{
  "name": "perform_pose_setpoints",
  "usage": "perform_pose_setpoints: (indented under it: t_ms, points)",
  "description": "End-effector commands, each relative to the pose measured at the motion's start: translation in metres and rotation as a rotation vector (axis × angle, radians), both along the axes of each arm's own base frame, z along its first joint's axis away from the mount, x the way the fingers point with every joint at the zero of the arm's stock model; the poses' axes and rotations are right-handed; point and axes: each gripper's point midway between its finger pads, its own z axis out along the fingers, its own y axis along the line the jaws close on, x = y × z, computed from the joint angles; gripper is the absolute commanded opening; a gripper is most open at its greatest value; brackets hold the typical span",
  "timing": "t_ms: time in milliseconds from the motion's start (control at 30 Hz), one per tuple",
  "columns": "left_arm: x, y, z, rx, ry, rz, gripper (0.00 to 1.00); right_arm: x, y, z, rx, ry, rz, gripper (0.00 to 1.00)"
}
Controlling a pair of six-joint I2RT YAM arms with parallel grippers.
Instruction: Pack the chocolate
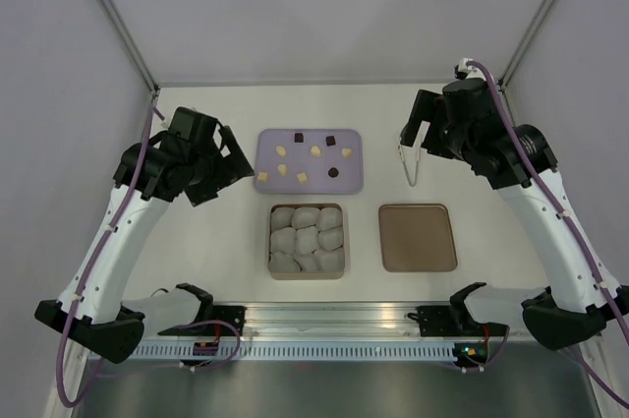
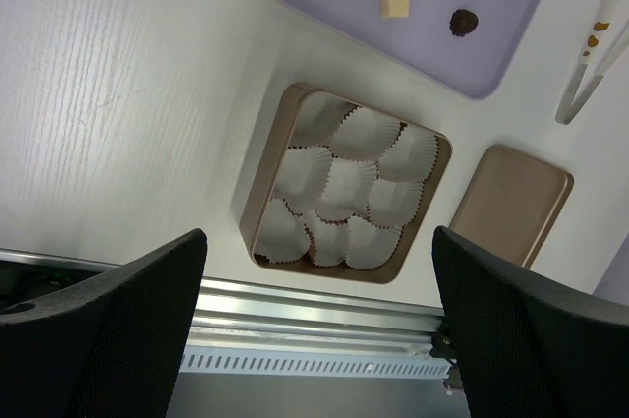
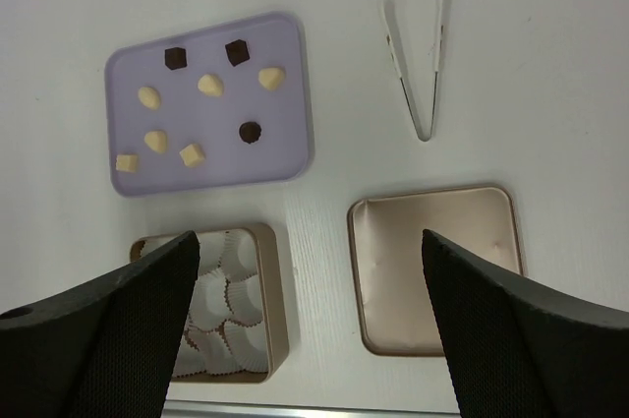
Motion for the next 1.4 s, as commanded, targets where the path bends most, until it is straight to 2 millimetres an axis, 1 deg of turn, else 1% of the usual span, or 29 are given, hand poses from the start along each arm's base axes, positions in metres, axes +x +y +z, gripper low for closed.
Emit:
perform_pose_setpoints:
  t_ms: [0,67,100,133,200,300,400,467,533,567,600,700,733,767,800,833,867,900,933,1000,1033,1067,1133,1167,1233,1267,1300,1333,1367]
  points:
    - [-0.01,0.001,0.011,-0.031,-0.034,-0.021,0.99,0.003,0.007,0.018,0.068,-0.027,-0.021,0.98]
    - [-0.011,0.002,0.015,-0.032,-0.056,-0.015,1.0,0.006,0.018,0.02,0.098,-0.052,0.041,0.98]
    - [-0.011,0.005,0.017,-0.028,-0.066,-0.006,1.0,0.01,0.022,0.029,0.126,-0.11,0.055,0.98]
    - [-0.012,0.007,0.018,-0.024,-0.073,-0.001,1.0,0.013,0.023,0.02,0.123,-0.098,0.057,0.98]
    - [-0.013,0.007,0.021,-0.031,-0.082,0.002,1.0,0.016,0.021,0.008,0.129,-0.061,0.005,0.98]
    - [-0.017,0.007,0.021,-0.042,-0.085,0.001,1.0,0.023,0.021,-0.003,0.072,-0.029,0.032,0.98]
    - [-0.022,0.003,0.016,-0.062,-0.062,-0.012,1.0,0.031,0.009,-0.017,-0.01,-0.01,0.006,0.98]
    - [-0.024,0.002,0.007,-0.062,-0.032,-0.017,1.0,0.039,-0.002,-0.038,-0.048,0.039,-0.03,0.98]
    - [-0.027,0.001,-0.004,-0.063,0.004,-0.015,1.0,0.044,-0.01,-0.062,-0.084,0.101,-0.007,0.98]
    - [-0.027,0.0,-0.008,-0.063,0.019,-0.017,1.0,0.049,-0.009,-0.077,-0.102,0.142,0.015,0.98]
    - [-0.028,-0.002,-0.015,-0.062,0.037,-0.019,0.99,0.052,-0.012,-0.086,-0.124,0.17,0.038,0.98]
    - [-0.027,-0.002,-0.021,-0.06,0.046,-0.018,1.0,0.065,-0.014,-0.117,-0.139,0.233,0.066,0.98]
    - [-0.027,-0.002,-0.026,-0.053,0.055,-0.021,1.0,0.066,-0.017,-0.131,-0.133,0.261,0.071,0.98]
    - [-0.024,-0.003,-0.026,-0.054,0.043,-0.021,1.0,0.074,-0.016,-0.145,-0.131,0.274,0.079,0.98]
    - [-0.023,-0.002,-0.027,-0.051,0.038,-0.018,0.99,0.076,-0.019,-0.157,-0.138,0.298,0.074,0.98]
    - [-0.023,-0.001,-0.032,-0.042,0.044,-0.019,1.0,0.079,-0.022,-0.166,-0.146,0.313,0.08,0.98]
    - [-0.02,-0.001,-0.034,-0.037,0.039,-0.017,1.0,0.087,-0.022,-0.179,-0.156,0.321,0.085,0.98]
    - [-0.019,0.003,-0.034,-0.024,0.027,-0.007,1.0,0.092,-0.024,-0.186,-0.171,0.324,0.086,0.98]
    - [-0.019,0.005,-0.039,-0.013,0.028,0.001,1.0,0.099,-0.025,-0.2,-0.193,0.325,0.105,0.98]
    - [-0.013,0.011,-0.04,0.008,-0.001,0.031,1.0,0.103,-0.029,-0.216,-0.208,0.338,0.09,0.98]
    - [-0.014,0.012,-0.041,0.008,-0.01,0.039,1.0,0.107,-0.032,-0.227,-0.199,0.356,0.095,0.98]
    - [-0.013,0.013,-0.041,0.008,-0.022,0.043,1.0,0.113,-0.033,-0.232,-0.191,0.349,0.092,0.98]
    - [-0.013,0.014,-0.042,0.006,-0.035,0.051,1.0,0.117,-0.038,-0.243,-0.178,0.366,0.11,0.98]
    - [-0.014,0.015,-0.043,0.006,-0.034,0.052,1.0,0.119,-0.037,-0.255,-0.187,0.386,0.142,0.98]
    - [-0.015,0.014,-0.052,0.005,-0.014,0.06,1.0,0.125,-0.04,-0.263,-0.201,0.39,0.137,0.98]
    - [-0.016,0.014,-0.054,0.001,-0.012,0.059,1.0,0.131,-0.039,-0.27,-0.198,0.387,0.136,0.98]
    - [-0.017,0.014,-0.057,-0.001,-0.006,0.062,1.0,0.135,-0.04,-0.272,-0.197,0.383,0.13,0.98]
    - [-0.019,0.014,-0.062,-0.001,0.007,0.065,1.0,0.138,-0.042,-0.28,-0.195,0.394,0.125,0.98]
    - [-0.019,0.014,-0.063,-0.003,0.007,0.067,1.0,0.142,-0.041,-0.281,-0.192,0.39,0.125,0.98]
